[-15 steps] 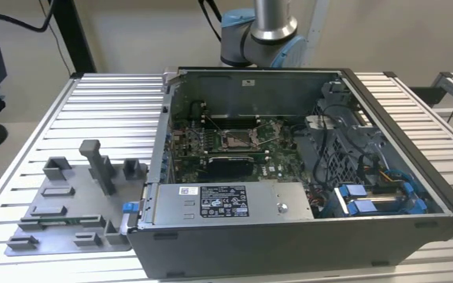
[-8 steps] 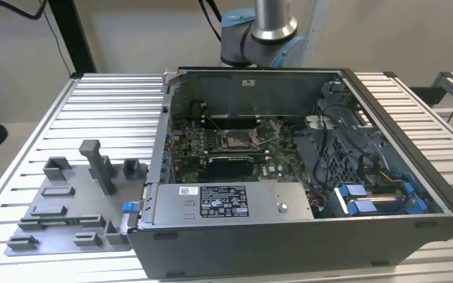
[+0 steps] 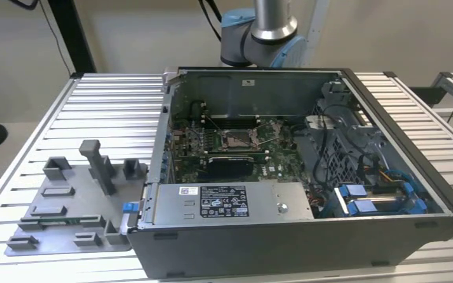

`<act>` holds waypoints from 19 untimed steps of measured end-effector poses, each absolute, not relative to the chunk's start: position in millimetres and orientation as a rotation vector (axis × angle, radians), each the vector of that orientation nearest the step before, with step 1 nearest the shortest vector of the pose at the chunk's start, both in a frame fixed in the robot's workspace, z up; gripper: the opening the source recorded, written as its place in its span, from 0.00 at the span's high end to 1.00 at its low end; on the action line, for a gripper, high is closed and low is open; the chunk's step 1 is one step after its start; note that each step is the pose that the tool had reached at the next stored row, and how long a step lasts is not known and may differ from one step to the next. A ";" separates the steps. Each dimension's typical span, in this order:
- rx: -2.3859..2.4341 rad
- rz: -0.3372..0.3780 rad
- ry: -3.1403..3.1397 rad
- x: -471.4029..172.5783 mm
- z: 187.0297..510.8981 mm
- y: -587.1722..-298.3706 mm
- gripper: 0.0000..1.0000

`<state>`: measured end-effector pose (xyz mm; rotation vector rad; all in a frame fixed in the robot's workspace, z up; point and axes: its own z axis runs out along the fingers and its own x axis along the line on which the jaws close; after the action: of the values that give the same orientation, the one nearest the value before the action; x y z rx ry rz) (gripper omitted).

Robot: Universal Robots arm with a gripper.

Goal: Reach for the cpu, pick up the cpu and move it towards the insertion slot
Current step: 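Pick up the cpu and move it towards the insertion slot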

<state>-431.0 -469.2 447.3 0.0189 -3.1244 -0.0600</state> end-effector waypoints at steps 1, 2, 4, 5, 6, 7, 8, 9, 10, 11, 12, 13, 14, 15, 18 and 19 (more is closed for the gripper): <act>0.019 -0.060 -3.124 -431.0 447.4 -469.2 1.00; 0.019 -0.060 -3.124 -431.0 447.6 -469.2 1.00; 0.019 -0.059 -3.124 -429.1 447.8 -469.3 1.00; 0.019 -0.059 -3.123 -426.9 447.7 -469.2 1.00; 0.019 -0.059 -3.123 -423.5 447.5 -469.2 1.00; 0.019 -0.059 -3.122 -419.6 447.6 -469.2 1.00; 0.019 -0.059 -3.122 -415.8 447.5 -469.2 1.00; 0.019 -0.059 -3.121 -411.6 447.5 -469.3 1.00; 0.019 -0.059 -3.121 -407.7 447.5 -469.2 1.00; 0.019 -0.059 -3.121 -404.1 447.5 -469.2 1.00; 0.019 -0.059 -3.121 -401.0 447.4 -469.2 1.00; 0.019 -0.059 -3.121 -398.2 447.5 -469.2 1.00; 0.019 -0.059 -3.121 -395.4 447.4 -469.2 1.00; 0.019 -0.059 -3.121 -392.4 447.5 -469.2 1.00; 0.019 -0.059 -3.121 -383.5 447.5 -469.2 1.00; 0.019 -0.059 -3.121 -380.7 447.4 -469.2 1.00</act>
<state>-380.7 -469.2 447.4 0.0188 -3.1211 -0.0586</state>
